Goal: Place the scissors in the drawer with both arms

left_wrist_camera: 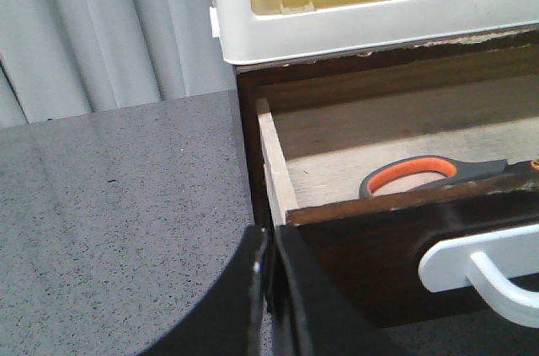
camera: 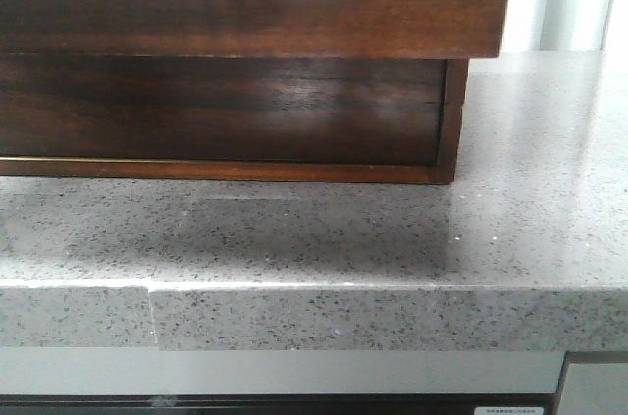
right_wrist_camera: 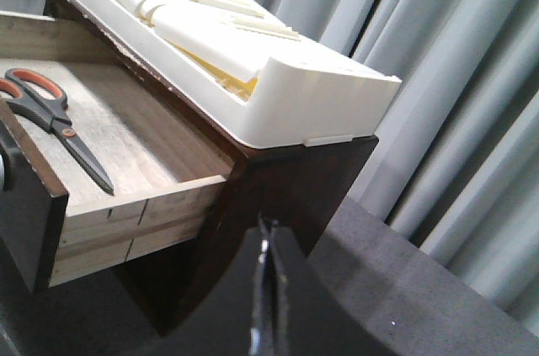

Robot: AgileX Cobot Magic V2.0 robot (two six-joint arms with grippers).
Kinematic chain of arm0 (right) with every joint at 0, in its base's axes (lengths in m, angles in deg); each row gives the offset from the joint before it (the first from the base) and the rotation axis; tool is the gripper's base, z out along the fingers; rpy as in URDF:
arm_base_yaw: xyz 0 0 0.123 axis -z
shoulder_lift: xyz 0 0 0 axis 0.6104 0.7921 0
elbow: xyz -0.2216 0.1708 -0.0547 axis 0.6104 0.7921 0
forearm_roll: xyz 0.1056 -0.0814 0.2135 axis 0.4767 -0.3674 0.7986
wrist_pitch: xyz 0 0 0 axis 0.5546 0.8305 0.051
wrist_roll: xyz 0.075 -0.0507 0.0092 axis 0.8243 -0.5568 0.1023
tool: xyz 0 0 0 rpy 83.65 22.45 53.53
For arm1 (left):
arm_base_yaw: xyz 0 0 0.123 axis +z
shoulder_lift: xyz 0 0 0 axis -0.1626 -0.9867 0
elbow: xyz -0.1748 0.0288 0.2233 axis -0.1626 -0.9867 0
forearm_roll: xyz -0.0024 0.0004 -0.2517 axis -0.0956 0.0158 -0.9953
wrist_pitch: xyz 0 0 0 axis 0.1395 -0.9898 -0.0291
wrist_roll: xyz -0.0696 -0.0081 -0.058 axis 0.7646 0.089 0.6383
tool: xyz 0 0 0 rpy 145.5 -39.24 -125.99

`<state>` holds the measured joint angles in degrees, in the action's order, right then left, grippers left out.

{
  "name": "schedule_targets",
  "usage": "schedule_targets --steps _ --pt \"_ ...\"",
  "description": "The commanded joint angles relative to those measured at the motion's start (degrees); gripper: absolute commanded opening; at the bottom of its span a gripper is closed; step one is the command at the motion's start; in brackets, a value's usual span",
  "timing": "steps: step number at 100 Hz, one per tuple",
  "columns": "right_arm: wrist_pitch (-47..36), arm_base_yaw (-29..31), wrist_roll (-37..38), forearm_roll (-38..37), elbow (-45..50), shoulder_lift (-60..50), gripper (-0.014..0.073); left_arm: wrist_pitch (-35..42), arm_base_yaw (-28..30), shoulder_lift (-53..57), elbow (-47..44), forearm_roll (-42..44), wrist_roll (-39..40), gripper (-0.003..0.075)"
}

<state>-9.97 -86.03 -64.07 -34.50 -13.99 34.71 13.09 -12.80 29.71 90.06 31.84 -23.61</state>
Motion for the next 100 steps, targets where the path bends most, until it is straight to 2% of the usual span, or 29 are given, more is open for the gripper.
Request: schedule_targets --steps 1,52,73,80,89,100 --pt "-4.4 0.05 0.21 -2.17 -1.24 0.45 -0.0046 4.05 -0.38 -0.98 1.38 0.38 0.54 -0.002" --pt "-4.4 0.05 0.21 -2.17 -1.24 0.45 -0.0046 4.05 -0.38 -0.98 1.38 0.25 0.54 -0.002" --pt "-4.4 0.05 0.21 -2.17 -1.24 0.45 -0.0046 5.59 -0.38 -0.98 -2.41 2.39 0.54 -0.002" --pt "-4.4 0.05 0.21 -2.17 -1.24 0.45 -0.0046 9.37 -0.38 -0.98 -5.39 5.3 -0.15 -0.002" --pt "-4.4 0.05 0.21 -2.17 -1.24 0.45 -0.0046 20.56 0.03 -0.98 -11.61 7.18 -4.09 -0.002" --pt "-4.4 0.05 0.21 -2.17 -1.16 0.45 -0.0046 33.45 3.0 -0.98 -18.74 0.0 -6.01 -0.002"
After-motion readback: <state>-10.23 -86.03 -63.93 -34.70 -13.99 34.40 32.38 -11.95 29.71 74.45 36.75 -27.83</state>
